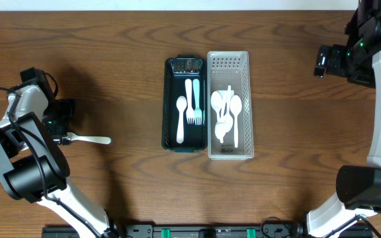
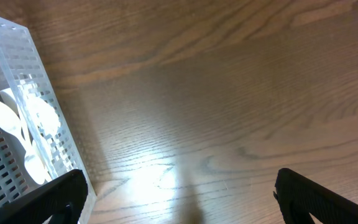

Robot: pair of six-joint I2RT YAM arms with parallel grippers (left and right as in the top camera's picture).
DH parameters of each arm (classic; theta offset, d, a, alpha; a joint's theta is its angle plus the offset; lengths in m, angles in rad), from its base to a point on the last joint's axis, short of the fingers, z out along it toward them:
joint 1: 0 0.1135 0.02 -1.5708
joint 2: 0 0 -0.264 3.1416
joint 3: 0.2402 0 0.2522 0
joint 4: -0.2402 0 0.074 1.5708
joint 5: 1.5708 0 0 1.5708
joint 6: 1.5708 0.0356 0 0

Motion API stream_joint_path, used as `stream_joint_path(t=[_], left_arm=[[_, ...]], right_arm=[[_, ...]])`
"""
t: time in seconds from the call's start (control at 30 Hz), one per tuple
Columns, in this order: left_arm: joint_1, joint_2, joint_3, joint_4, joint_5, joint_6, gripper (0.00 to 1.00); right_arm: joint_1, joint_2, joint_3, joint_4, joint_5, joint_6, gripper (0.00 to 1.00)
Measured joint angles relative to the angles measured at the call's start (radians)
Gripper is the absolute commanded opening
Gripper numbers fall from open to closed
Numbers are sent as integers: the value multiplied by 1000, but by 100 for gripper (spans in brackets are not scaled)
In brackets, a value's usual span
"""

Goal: Pack container
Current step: 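Grasp the last white fork lying sideways with the left gripper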

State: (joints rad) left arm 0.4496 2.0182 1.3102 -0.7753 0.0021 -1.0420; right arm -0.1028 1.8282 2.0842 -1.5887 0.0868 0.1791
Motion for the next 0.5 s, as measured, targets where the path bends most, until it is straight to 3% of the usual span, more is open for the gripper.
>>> stream_joint_path(t=[0.5], left_arm=[[-2, -5, -11, -9, 29, 3, 56]], right_arm=[[0, 0, 0, 0, 0, 0, 99]])
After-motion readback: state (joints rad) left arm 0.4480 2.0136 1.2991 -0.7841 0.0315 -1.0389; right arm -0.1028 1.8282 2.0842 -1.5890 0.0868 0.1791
